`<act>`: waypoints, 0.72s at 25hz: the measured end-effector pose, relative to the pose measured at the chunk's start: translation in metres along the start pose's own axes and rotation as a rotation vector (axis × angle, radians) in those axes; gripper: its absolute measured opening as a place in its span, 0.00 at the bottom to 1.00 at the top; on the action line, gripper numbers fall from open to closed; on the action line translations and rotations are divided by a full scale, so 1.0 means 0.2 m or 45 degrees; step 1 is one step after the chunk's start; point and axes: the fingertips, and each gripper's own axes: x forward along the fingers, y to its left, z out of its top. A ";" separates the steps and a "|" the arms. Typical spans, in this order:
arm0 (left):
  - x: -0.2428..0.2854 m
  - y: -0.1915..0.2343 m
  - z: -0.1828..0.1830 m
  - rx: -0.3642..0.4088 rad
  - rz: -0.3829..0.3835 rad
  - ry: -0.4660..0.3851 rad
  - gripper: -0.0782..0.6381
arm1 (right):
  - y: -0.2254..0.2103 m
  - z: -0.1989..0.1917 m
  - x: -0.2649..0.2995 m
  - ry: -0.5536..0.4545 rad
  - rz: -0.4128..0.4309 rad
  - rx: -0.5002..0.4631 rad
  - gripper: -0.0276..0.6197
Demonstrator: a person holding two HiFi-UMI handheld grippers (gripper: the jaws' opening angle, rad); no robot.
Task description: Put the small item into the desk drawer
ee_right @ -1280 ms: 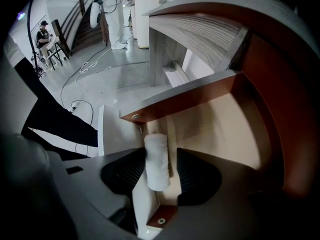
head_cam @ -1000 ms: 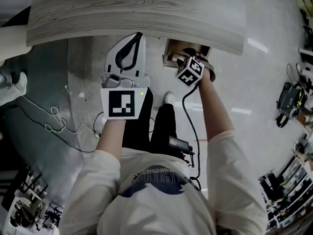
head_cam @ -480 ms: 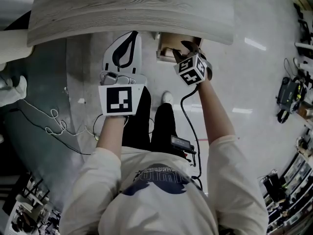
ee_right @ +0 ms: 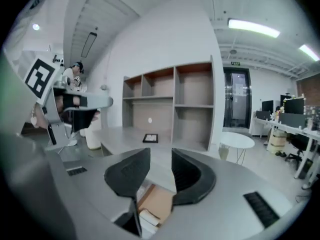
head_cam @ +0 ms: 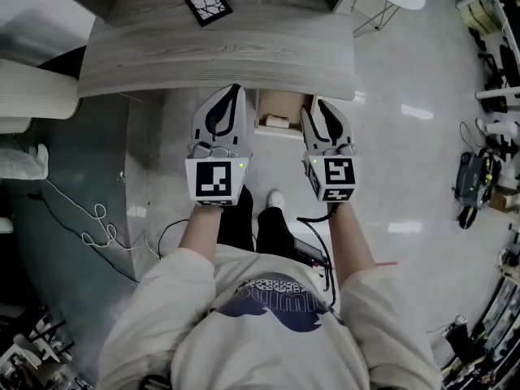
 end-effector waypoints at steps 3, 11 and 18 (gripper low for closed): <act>-0.06 -0.07 0.13 -0.005 -0.006 -0.048 0.12 | 0.00 0.22 -0.18 -0.125 -0.039 0.040 0.18; -0.16 -0.18 0.49 0.020 -0.066 -0.238 0.12 | -0.01 0.69 -0.49 -0.437 -0.208 -0.002 0.05; -0.18 -0.17 0.64 0.029 -0.071 -0.334 0.12 | 0.01 0.87 -0.52 -0.557 -0.219 -0.063 0.04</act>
